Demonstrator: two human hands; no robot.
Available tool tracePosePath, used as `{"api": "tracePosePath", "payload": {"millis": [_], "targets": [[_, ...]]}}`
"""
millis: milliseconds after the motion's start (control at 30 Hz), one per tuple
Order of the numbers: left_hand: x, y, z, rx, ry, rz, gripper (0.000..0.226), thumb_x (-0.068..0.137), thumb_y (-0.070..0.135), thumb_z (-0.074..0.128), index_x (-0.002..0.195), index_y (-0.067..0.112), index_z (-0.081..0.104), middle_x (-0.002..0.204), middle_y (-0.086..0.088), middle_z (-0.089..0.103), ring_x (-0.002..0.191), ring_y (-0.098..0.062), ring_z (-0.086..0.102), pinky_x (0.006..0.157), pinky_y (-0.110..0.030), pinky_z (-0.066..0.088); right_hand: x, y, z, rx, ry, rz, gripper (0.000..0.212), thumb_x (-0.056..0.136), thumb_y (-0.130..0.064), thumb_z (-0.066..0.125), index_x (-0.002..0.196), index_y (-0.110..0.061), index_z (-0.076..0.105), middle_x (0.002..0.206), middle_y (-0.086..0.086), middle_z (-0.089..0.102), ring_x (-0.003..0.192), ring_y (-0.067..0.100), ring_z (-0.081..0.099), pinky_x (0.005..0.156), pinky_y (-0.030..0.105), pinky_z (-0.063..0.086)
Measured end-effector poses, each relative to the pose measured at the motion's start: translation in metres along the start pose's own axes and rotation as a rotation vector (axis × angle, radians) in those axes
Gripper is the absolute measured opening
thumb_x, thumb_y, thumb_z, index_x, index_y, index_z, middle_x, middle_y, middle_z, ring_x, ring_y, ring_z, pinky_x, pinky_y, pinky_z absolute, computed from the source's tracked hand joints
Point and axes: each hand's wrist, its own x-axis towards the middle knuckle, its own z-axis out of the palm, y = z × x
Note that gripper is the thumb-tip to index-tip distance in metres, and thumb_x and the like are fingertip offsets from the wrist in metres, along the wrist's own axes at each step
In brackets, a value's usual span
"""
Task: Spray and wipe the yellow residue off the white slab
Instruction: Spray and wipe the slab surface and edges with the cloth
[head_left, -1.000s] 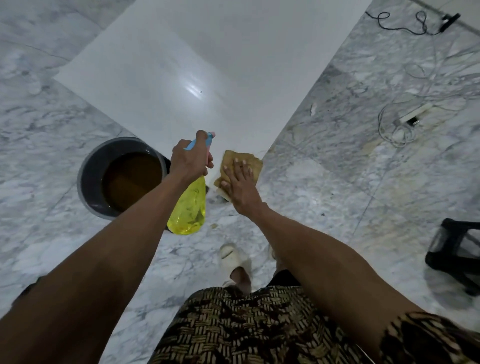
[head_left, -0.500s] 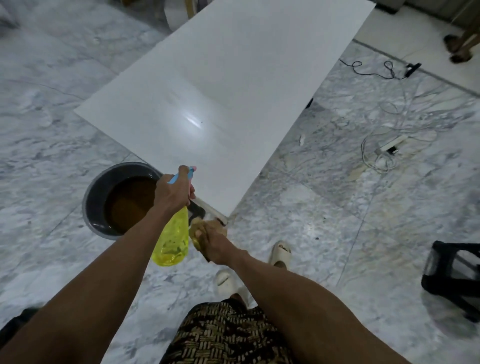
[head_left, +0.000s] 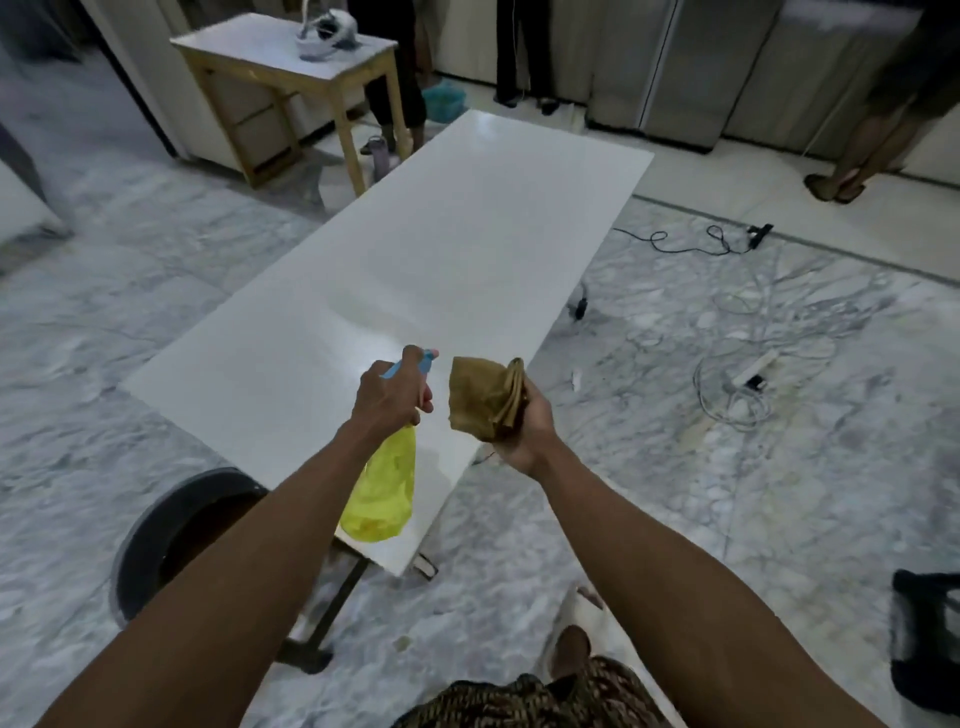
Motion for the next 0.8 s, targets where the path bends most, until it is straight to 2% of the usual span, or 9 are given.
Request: {"api": "tracePosePath", "payload": {"millis": [133, 267, 400, 500, 567, 600, 667, 733, 800], "targets": [[0.039, 0.056, 0.072, 0.012, -0.117, 0.054, 0.039, 0.106, 0.039, 0.043, 0.107, 0.021, 0.077, 0.074, -0.015, 0.07, 0.067, -0.026, 0.07, 0.05, -0.027, 0.049, 0.022, -0.102, -0.04, 0.122, 0.008, -0.069, 0.061, 0.099, -0.06, 0.039, 0.131, -0.014, 0.064, 0.131, 0.016, 0.065, 0.121, 0.036, 0.06, 0.111, 0.058, 0.038], [0.081, 0.116, 0.145, 0.023, -0.206, 0.117, 0.04, 0.108, 0.039, 0.039, 0.109, 0.024, 0.076, 0.075, -0.017, 0.071, 0.071, -0.028, 0.072, 0.05, -0.028, 0.05, 0.045, -0.187, -0.083, 0.21, 0.009, -0.117, 0.06, 0.1, -0.058, 0.039, 0.132, -0.014, 0.064, 0.134, 0.017, 0.063, 0.123, 0.035, 0.059, 0.105, 0.053, 0.045], [0.119, 0.165, 0.206, 0.02, -0.272, 0.194, 0.041, 0.109, 0.037, 0.036, 0.116, 0.023, 0.074, 0.075, -0.017, 0.072, 0.072, -0.03, 0.073, 0.053, -0.03, 0.052, 0.07, -0.258, -0.118, 0.32, 0.004, -0.144, 0.054, 0.099, -0.054, 0.044, 0.118, -0.012, 0.073, 0.126, 0.016, 0.068, 0.117, 0.034, 0.062, 0.104, 0.05, 0.047], [0.144, 0.19, 0.242, -0.007, -0.298, 0.184, 0.04, 0.108, 0.036, 0.036, 0.11, 0.026, 0.074, 0.073, -0.017, 0.069, 0.073, -0.032, 0.071, 0.053, -0.03, 0.052, 0.088, -0.295, -0.138, 0.411, -0.034, -0.149, 0.057, 0.098, -0.055, 0.044, 0.135, -0.015, 0.061, 0.135, 0.016, 0.062, 0.125, 0.035, 0.058, 0.105, 0.051, 0.048], [0.167, 0.204, 0.264, 0.006, -0.315, 0.158, 0.042, 0.105, 0.041, 0.036, 0.106, 0.025, 0.075, 0.07, -0.014, 0.07, 0.074, -0.036, 0.07, 0.055, -0.031, 0.052, 0.109, -0.312, -0.152, 0.46, -0.025, -0.12, 0.06, 0.098, -0.056, 0.044, 0.141, -0.016, 0.056, 0.143, 0.017, 0.055, 0.135, 0.036, 0.049, 0.114, 0.052, 0.037], [0.18, 0.209, 0.274, 0.017, -0.324, 0.139, 0.046, 0.102, 0.045, 0.037, 0.102, 0.022, 0.076, 0.071, -0.015, 0.073, 0.074, -0.04, 0.07, 0.057, -0.032, 0.052, 0.118, -0.318, -0.158, 0.49, -0.033, -0.097, 0.061, 0.097, -0.056, 0.044, 0.144, -0.017, 0.053, 0.147, 0.017, 0.051, 0.139, 0.037, 0.044, 0.117, 0.052, 0.031], [0.209, 0.225, 0.293, 0.051, -0.338, 0.104, 0.062, 0.088, 0.06, 0.042, 0.095, 0.011, 0.078, 0.087, -0.024, 0.076, 0.075, -0.047, 0.072, 0.062, -0.037, 0.055, 0.143, -0.335, -0.168, 0.52, -0.082, -0.072, 0.064, 0.097, -0.056, 0.045, 0.149, -0.02, 0.045, 0.153, 0.016, 0.044, 0.143, 0.036, 0.038, 0.12, 0.051, 0.025], [0.246, 0.244, 0.312, 0.087, -0.331, 0.088, 0.082, 0.073, 0.072, 0.044, 0.097, 0.001, 0.077, 0.099, -0.031, 0.074, 0.065, -0.041, 0.071, 0.068, -0.041, 0.055, 0.174, -0.357, -0.173, 0.504, -0.076, -0.073, 0.067, 0.096, -0.056, 0.046, 0.151, -0.018, 0.042, 0.153, 0.017, 0.043, 0.143, 0.036, 0.038, 0.121, 0.05, 0.025], [0.277, 0.261, 0.331, 0.121, -0.353, 0.118, 0.077, 0.075, 0.072, 0.043, 0.09, 0.005, 0.076, 0.095, -0.029, 0.075, 0.057, -0.029, 0.065, 0.068, -0.036, 0.054, 0.201, -0.378, -0.175, 0.493, -0.048, -0.099, 0.068, 0.096, -0.056, 0.047, 0.149, -0.013, 0.045, 0.15, 0.019, 0.046, 0.142, 0.036, 0.04, 0.121, 0.05, 0.026]]}}
